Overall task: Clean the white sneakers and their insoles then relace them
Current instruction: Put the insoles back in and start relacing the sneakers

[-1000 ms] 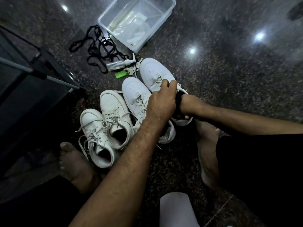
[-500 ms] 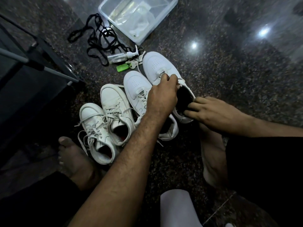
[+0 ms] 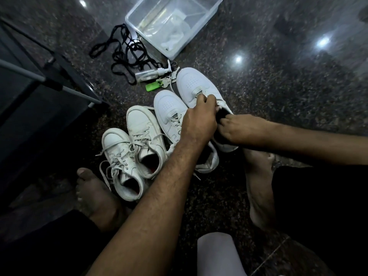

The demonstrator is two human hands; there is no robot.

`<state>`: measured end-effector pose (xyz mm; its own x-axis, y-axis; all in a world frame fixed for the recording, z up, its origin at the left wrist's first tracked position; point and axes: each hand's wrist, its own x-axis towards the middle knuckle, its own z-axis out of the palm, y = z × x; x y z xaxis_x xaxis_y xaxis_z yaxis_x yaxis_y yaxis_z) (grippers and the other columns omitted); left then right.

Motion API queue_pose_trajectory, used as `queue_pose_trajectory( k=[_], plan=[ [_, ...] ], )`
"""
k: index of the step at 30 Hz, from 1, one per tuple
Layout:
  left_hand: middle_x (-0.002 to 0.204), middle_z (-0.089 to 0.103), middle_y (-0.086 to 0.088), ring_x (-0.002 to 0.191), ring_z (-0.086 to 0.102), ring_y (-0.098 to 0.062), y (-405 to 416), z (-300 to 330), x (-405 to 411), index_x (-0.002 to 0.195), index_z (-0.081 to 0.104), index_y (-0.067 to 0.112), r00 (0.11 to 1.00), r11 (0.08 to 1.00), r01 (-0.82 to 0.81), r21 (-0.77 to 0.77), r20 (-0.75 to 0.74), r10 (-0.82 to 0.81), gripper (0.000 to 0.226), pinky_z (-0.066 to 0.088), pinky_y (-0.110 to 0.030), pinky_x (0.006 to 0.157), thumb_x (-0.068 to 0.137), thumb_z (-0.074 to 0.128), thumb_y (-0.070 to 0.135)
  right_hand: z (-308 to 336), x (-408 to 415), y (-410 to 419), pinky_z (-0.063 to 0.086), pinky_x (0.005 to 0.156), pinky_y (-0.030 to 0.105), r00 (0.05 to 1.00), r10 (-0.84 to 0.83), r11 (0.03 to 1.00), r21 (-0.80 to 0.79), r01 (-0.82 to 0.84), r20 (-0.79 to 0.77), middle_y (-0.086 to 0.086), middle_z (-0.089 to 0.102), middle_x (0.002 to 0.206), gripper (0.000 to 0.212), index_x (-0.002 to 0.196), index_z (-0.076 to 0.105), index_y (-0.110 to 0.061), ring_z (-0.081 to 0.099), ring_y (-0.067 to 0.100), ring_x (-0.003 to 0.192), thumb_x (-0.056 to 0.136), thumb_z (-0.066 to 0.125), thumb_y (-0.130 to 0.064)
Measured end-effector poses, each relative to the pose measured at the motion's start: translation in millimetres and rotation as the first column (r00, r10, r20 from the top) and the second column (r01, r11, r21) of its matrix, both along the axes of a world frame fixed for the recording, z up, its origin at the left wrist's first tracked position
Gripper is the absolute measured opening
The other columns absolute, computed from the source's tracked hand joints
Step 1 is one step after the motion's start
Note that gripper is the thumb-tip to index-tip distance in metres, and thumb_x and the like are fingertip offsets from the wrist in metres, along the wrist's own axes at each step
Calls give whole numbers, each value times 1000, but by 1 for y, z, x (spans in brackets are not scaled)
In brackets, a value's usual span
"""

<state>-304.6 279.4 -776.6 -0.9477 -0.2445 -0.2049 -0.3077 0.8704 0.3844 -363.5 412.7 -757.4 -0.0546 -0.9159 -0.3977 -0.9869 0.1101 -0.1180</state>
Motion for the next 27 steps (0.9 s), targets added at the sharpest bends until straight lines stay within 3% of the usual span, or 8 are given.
queue_pose_trajectory(
  k=[3,6,10,12,16,19,24,27],
  plan=[
    [114,49,-14,78,59,-45,2,-1,4,112,49,11,999,1000,-16,-1,-47,16,22,47,-50,68,104,41,30,4,4,22,41,72,32,912,-310,920,-159,359,268,-3,41,92,14,92,40,-17,47,16,84,103,31,-18],
    [113,49,-14,76,57,-45,3,2,7,112,50,11,995,998,-41,40,-92,44,20,48,-51,70,103,40,27,7,15,41,36,72,30,687,-514,675,-251,693,514,-5,41,94,7,96,45,-16,45,12,82,100,41,-13],
    [114,48,-12,73,57,-47,2,7,7,114,50,13,996,1000,2,-6,-93,-2,23,44,-46,64,103,40,32,-3,21,52,49,72,38,727,-404,806,-160,570,554,-2,44,100,13,99,49,-15,54,18,84,96,52,-2],
    [117,47,-12,72,57,-47,3,8,10,115,50,14,996,999,26,-31,-83,-28,25,41,-44,61,104,39,33,0,16,51,46,69,29,760,-334,862,-147,486,557,-5,44,96,12,96,51,-15,51,13,79,95,56,-4],
    [119,46,-14,71,58,-47,10,8,14,115,50,13,996,999,39,-26,-81,-41,23,32,-42,57,104,41,31,-6,16,36,36,69,26,769,-445,830,-110,546,459,5,54,87,14,81,60,-12,59,26,78,95,59,-16],
    [119,47,-15,72,58,-47,15,7,12,112,50,11,995,999,42,-26,-88,-44,21,31,-43,55,103,42,29,-23,23,18,41,83,39,744,-605,783,45,620,283,21,59,106,18,101,60,2,60,39,95,91,54,-11],
    [122,48,-15,84,59,-46,14,4,5,113,50,8,991,998,-57,17,-123,58,19,44,-50,66,102,42,21,-9,11,-10,27,87,27,843,-517,842,271,468,151,13,60,125,30,122,58,-2,52,29,116,98,47,-16],
    [121,51,-16,89,57,-45,15,7,-2,113,51,6,983,992,-112,52,-138,118,20,42,-50,71,102,43,21,-17,4,-23,45,75,28,859,-467,883,153,443,211,16,71,101,25,101,69,2,68,25,90,77,75,-1]
  ],
)
